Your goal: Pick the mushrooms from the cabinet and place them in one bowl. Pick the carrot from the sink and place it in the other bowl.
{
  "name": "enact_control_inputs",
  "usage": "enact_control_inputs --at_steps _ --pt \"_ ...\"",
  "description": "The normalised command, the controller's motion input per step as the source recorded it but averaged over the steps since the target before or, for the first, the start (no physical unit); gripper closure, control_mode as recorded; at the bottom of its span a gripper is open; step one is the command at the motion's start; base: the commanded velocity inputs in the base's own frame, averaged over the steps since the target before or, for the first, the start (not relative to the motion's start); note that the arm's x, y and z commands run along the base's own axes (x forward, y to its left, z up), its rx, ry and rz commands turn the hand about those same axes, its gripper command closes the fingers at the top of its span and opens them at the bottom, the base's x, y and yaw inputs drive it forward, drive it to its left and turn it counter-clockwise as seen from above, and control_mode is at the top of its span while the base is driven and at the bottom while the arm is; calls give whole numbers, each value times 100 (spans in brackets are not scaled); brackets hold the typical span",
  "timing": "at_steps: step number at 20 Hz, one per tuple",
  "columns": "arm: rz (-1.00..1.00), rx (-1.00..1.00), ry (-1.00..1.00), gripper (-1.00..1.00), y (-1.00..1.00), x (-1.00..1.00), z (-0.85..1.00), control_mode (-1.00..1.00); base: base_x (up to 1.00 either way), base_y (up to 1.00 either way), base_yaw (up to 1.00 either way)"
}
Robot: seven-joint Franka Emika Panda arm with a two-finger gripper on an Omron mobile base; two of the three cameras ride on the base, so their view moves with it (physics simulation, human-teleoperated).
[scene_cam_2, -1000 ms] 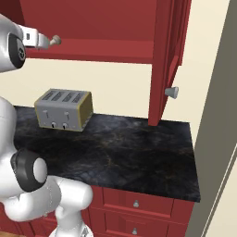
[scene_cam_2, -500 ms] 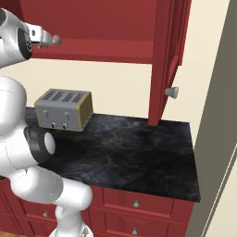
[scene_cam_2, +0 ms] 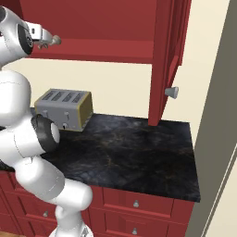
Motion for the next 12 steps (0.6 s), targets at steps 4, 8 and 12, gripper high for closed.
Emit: enact_control_inputs --at_steps 4,8,12 --pt "0 0 0 -100 0 8 -20 -100 0 0 0" --pt "0 0 0 -100 0 40 -6 -100 0 0 0" --pt "0 0 0 -100 5 48 -9 -100 0 0 0"
